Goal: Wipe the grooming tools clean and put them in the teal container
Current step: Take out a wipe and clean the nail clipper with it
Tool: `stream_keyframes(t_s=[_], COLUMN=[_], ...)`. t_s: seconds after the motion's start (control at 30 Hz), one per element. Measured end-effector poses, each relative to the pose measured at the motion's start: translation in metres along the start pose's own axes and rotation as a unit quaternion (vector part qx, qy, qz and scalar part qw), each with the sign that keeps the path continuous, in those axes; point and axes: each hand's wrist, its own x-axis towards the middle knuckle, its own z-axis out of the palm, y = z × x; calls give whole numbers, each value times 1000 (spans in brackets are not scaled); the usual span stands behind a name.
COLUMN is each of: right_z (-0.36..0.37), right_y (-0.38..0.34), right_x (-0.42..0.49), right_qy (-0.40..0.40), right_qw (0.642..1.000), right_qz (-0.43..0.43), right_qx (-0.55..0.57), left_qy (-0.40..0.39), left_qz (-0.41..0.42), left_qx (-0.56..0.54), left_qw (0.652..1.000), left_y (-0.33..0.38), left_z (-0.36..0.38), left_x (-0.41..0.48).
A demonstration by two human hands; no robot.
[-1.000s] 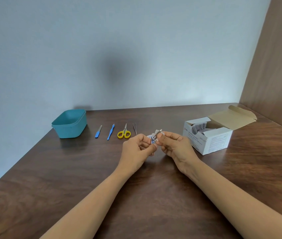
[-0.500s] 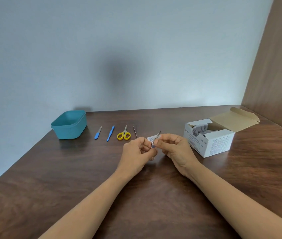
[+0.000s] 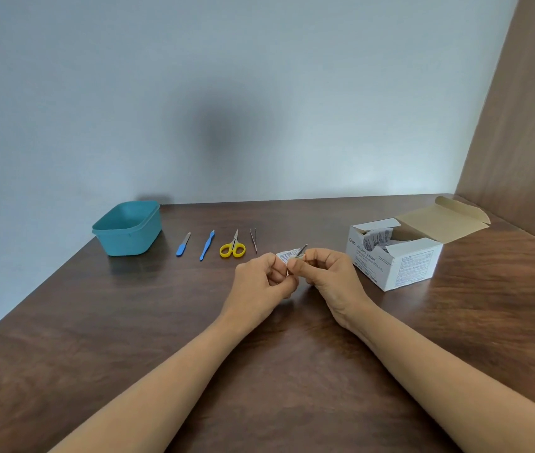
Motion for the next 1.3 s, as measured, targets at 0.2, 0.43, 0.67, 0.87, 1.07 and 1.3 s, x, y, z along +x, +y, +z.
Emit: stream_keyframes(t_s=[0.2,0.43,0.67,0.87,1.07,1.3], right_z=[-2,0,-6,-7,-3,-4], right_y=[3,3,6,9,6,8], right_x=[1,1,3,3,0,2], right_qy=[-5,6,8,0,-9,0], right_qw=[1000,1000,1000,999,999,992], right_qz=[3,-5,24,27,-33,-71], right_qx=[7,-1,18,24,-6,-106], left_qy=[1,3,23,17,-1,-1], left_qz=[10,18,-14,-13,32,44], left_qx=[13,7,-33,-42,7,16], left_qw=[1000,1000,999,999,999,999], left_y=[0,-2,-2,-1,0,1], left_z=[-1,0,-1,-2,0,0], left_x=[-2,-1,1,0,-4,-4])
